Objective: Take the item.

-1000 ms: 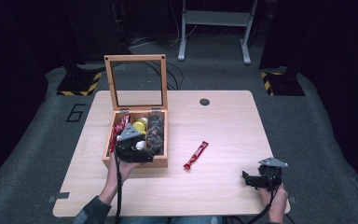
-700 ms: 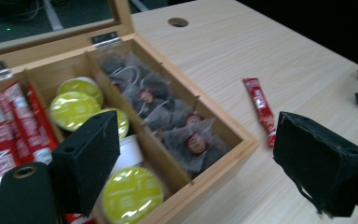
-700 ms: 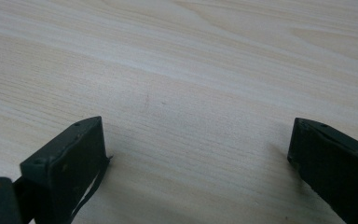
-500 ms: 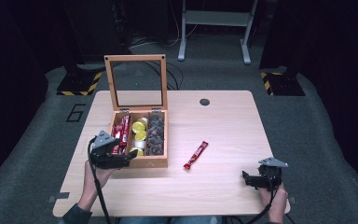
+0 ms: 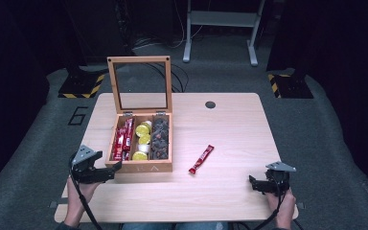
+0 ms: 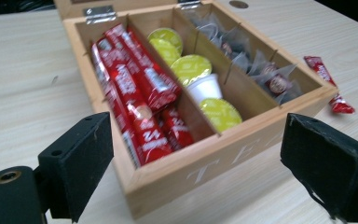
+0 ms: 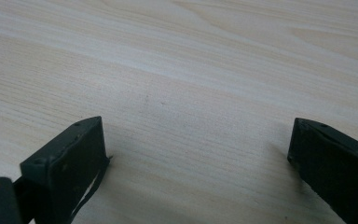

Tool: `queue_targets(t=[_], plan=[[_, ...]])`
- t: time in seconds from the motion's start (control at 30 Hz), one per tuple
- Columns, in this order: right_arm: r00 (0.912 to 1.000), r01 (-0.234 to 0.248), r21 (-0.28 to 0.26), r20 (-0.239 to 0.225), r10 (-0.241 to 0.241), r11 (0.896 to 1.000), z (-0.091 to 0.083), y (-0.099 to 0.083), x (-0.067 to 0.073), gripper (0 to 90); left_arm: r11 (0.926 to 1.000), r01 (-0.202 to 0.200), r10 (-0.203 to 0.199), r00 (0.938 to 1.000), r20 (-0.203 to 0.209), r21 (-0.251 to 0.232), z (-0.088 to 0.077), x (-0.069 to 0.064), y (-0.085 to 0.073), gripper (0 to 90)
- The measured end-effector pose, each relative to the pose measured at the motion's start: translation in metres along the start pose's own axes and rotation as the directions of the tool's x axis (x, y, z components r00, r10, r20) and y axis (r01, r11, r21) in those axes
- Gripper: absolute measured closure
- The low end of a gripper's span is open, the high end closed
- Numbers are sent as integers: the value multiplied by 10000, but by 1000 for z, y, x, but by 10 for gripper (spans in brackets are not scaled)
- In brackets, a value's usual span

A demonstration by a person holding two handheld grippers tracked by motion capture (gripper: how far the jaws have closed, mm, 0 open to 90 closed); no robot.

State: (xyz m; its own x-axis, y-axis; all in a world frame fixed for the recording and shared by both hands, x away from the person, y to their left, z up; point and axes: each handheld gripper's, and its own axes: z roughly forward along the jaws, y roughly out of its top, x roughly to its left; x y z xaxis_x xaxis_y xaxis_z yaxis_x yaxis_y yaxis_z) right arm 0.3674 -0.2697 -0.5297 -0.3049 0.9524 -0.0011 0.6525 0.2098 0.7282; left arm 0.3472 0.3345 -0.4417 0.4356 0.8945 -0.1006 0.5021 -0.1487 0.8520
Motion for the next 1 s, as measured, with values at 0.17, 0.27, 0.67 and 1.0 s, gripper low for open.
queue_targets(t=[0.17, 0.27, 0.67, 1.0], plan=[[10000, 26, -12, -2, -26, 10000, 0, 0, 0, 35, 9995, 241, -234, 9992, -331, 214, -4, 13, -21, 84], [10000, 6, 3, 16, -6, 10000, 0, 0, 0, 35, 9976, 558, -543, 9978, -367, 420, -4, 21, -37, 84], [10000, -2, -2, 5, 2, 10000, 0, 0, 0, 36, 9806, 923, -753, 9919, -1022, 1727, 11, 48, -82, 43], [10000, -13, 5, 18, 13, 10000, 0, 0, 0, 30, 9785, 325, -16, 9887, -1498, 2036, 20, 47, -88, 10]])
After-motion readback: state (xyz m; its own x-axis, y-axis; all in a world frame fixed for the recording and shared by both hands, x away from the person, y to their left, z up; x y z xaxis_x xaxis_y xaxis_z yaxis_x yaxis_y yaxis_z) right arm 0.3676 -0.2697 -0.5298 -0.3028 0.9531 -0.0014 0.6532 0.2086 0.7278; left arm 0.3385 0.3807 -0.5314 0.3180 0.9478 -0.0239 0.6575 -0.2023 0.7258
